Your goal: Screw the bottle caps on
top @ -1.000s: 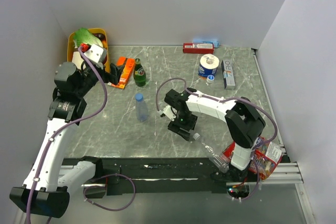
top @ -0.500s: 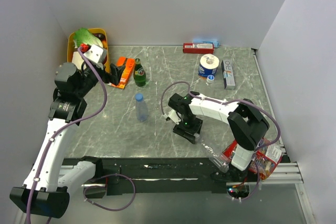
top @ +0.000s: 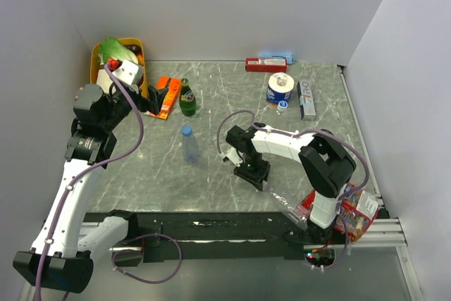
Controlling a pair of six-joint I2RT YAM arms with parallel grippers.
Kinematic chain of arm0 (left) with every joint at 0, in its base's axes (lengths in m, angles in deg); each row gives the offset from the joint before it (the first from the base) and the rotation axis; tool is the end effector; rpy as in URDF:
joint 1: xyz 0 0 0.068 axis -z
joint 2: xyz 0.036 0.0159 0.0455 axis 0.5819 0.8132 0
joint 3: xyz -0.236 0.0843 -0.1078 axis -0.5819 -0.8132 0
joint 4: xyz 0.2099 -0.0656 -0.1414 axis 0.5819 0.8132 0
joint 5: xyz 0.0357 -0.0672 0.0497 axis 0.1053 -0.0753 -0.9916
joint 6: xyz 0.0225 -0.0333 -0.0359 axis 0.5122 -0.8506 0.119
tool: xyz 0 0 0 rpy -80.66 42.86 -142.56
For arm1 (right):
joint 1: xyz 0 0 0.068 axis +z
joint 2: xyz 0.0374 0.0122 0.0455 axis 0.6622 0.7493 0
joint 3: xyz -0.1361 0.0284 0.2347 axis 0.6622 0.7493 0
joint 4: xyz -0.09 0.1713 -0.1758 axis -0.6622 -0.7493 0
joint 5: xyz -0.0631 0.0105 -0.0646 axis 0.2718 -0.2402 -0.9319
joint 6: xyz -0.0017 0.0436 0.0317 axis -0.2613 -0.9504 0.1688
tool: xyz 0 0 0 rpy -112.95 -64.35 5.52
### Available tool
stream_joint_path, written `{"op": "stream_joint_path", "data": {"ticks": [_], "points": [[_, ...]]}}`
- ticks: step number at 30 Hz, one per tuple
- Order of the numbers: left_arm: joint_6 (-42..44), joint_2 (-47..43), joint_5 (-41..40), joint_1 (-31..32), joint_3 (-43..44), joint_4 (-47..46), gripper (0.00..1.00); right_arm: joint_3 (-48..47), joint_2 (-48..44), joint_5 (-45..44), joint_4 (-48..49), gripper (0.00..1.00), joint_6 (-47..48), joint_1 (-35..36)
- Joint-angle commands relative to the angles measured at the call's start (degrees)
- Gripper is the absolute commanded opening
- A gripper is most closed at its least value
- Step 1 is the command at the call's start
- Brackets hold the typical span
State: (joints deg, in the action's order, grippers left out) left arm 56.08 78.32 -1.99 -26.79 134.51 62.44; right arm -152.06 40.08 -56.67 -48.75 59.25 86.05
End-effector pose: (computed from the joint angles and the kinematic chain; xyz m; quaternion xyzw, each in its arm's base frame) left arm 0.2021 -0.0443 0.4247 0.2210 0.6644 -0.1434 0.6994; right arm 0.2105 0.2122 0.1600 0.5041 -0.8609 -0.0357 0.0584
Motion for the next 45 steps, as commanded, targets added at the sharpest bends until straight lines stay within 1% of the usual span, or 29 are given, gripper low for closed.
{"op": "stream_joint_path", "data": {"ticks": [1,5,7,8,12,16,20,22,23,24,26,27,28,29,30,32,33,34,37,41,45], "points": [[-0.13,0.01,1.13,-0.27,1.24,-0.65,0.96,-2.24,0.16,0.11,0.43,0.43,-0.21,-0.46],[-0.39,0.54,1.57,-0.27,1.24,-1.44,0.96,-4.61,-1.68,-0.77,-0.80,0.37,0.84,-0.46],[-0.48,1.24,1.75,-0.27,1.51,-2.15,0.96,-6.71,-3.26,-0.95,-1.68,0.30,1.72,-0.46],[-0.57,1.59,1.92,-0.27,1.85,-2.32,0.96,-7.60,-4.57,-1.30,-2.03,0.23,1.90,-0.46],[-0.57,3.52,2.45,-0.27,3.70,-2.68,0.96,-13.03,-8.01,-0.25,-3.61,0.16,3.13,-0.54],[0.48,6.34,2.28,-0.27,6.77,-1.45,0.96,-18.50,-10.38,2.47,-5.72,0.00,4.44,-1.68],[2.23,8.88,1.92,-0.27,11.86,0.74,0.96,-22.72,-13.54,6.07,-3.62,0.00,3.92,-5.02],[2.85,10.29,1.66,-0.27,13.54,1.63,0.96,-22.73,-15.04,7.83,0.50,0.00,3.48,-6.60],[3.55,10.82,1.66,-0.27,15.29,2.85,0.96,-22.29,-16.87,9.06,2.52,0.00,3.39,-8.70],[4.00,11.78,1.75,-0.27,16.18,3.38,0.96,-20.28,-17.93,10.20,7.67,0.00,3.39,-9.76],[4.70,12.66,1.31,-0.27,18.19,4.79,0.96,-17.20,-21.61,13.19,13.41,0.00,2.96,-11.96],[5.05,13.54,1.22,-0.27,18.99,5.40,0.96,-14.06,-22.77,14.16,19.96,0.00,2.87,-12.32],[5.75,13.98,1.22,-0.27,19.61,5.85,0.96,-12.11,-24.00,16.95,23.07,0.00,2.52,-12.67],[6.11,14.51,1.05,-0.27,20.83,6.28,0.96,-9.91,-26.88,17.85,27.46,0.00,2.25,-12.85],[6.46,15.47,0.87,-0.27,21.45,7.25,0.96,-5.46,-28.39,18.90,34.90,0.00,1.29,-13.02],[7.51,16.36,0.52,-0.27,23.12,8.48,0.96,-0.69,-32.60,20.23,43.46,0.00,-0.29,-13.02],[7.86,17.23,0.43,-0.27,23.48,8.83,0.96,3.43,-33.75,20.32,46.89,0.00,-1.08,-13.02],[8.30,17.50,0.17,-0.27,23.74,9.27,0.96,5.47,-34.72,20.15,53.80,0.00,-2.39,-13.02],[9.09,18.73,-0.27,-0.27,24.88,10.24,0.96,9.88,-35.61,19.88,60.26,0.00,-5.04,-12.85],[9.71,19.61,-0.62,-0.27,26.29,11.21,0.96,9.71,-32.80,20.23,62.73,0.00,-7.06,-12.85],[9.89,20.40,-0.80,-0.27,26.99,11.47,0.96,12.51,-32.71,20.94,67.31,0.00,-7.77,-12.85]]}}
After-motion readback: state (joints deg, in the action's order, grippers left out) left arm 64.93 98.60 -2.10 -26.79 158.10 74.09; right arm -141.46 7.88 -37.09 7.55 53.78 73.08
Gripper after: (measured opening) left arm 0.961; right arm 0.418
